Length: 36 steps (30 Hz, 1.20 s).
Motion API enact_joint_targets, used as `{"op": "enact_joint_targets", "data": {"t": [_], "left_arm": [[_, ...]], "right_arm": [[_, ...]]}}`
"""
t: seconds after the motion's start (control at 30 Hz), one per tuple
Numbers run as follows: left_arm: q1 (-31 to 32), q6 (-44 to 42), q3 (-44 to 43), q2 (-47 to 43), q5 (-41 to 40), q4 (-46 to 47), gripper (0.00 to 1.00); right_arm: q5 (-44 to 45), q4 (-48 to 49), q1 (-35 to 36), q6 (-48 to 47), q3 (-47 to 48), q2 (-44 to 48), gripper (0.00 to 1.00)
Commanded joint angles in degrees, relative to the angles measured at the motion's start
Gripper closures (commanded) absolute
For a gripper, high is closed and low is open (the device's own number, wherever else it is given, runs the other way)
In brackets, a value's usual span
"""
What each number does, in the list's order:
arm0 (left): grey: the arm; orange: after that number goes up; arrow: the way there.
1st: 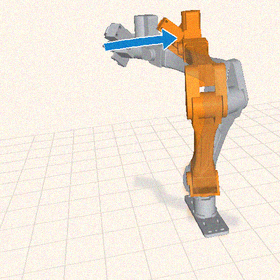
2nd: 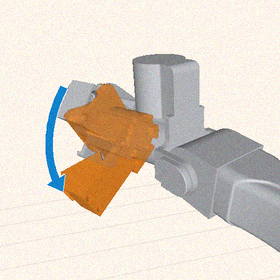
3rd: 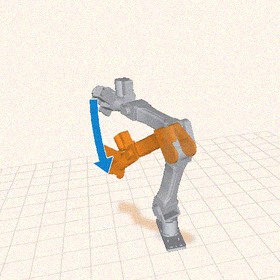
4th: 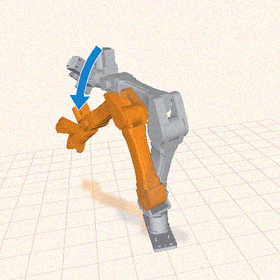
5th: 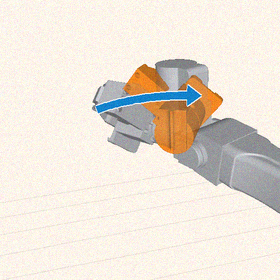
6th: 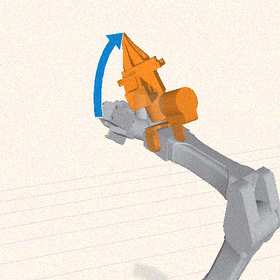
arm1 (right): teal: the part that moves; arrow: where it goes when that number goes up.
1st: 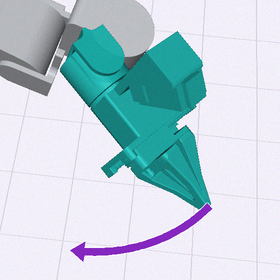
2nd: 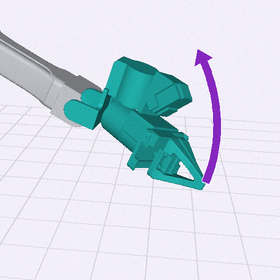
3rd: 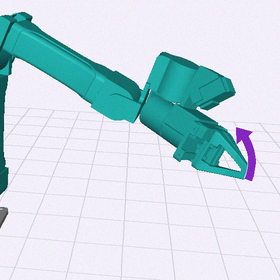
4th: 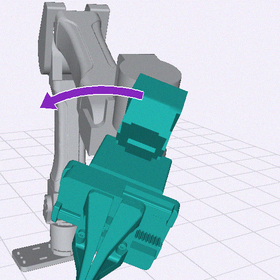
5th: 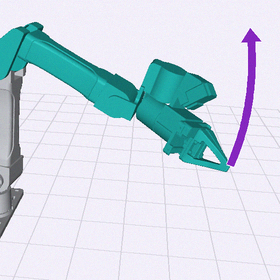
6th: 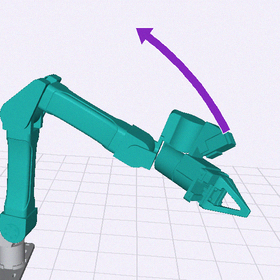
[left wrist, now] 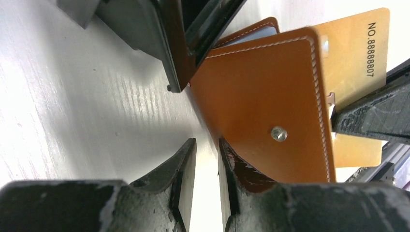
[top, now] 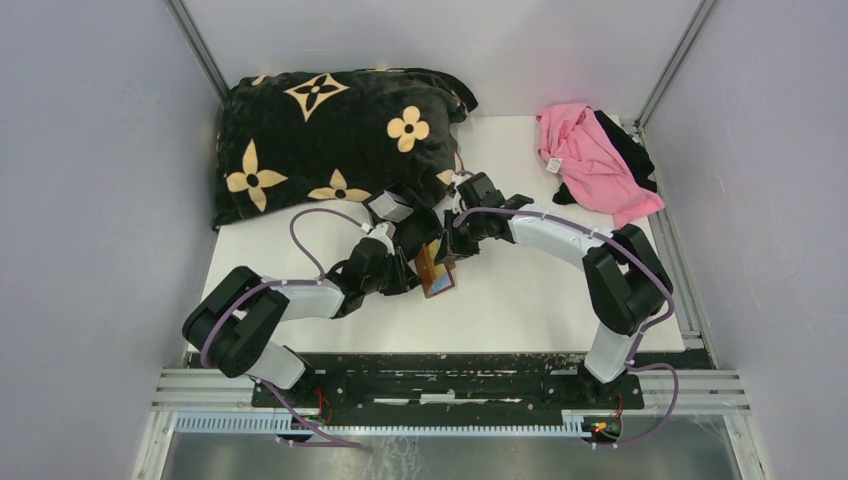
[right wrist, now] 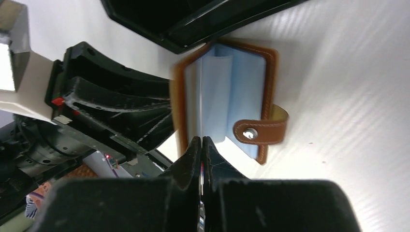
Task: Put the credit cards into the card holder
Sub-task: Open the card holder at the center of the board.
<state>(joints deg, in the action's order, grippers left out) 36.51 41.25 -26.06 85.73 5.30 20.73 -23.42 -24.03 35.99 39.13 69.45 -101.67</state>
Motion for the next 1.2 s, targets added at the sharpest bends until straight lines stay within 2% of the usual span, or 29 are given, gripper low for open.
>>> {"op": "enact_joint_targets", "data": {"t": [0.0, 0.3, 0.57, 1.17], "left_arm": [[0.50, -0.96, 3.87, 0.80, 0.69, -11.41, 0.68], [1.19, 1.02, 6.45, -2.99, 0.68, -11.84, 0.68], [1.84, 5.03, 6.51, -8.22, -1.59, -16.97, 0.67], [4.12, 8.40, -3.69, -21.77, -10.75, -48.28, 0.67]], "right_arm": [[-0.52, 2.66, 2.55, 1.27, 2.83, 0.55, 0.99], [1.34, 2.57, 5.53, 1.15, 2.86, 0.14, 0.99], [5.22, 0.26, 8.20, -1.39, 2.74, -1.47, 0.99], [10.67, -3.20, 12.29, -5.56, 6.62, -4.81, 0.99]]}}
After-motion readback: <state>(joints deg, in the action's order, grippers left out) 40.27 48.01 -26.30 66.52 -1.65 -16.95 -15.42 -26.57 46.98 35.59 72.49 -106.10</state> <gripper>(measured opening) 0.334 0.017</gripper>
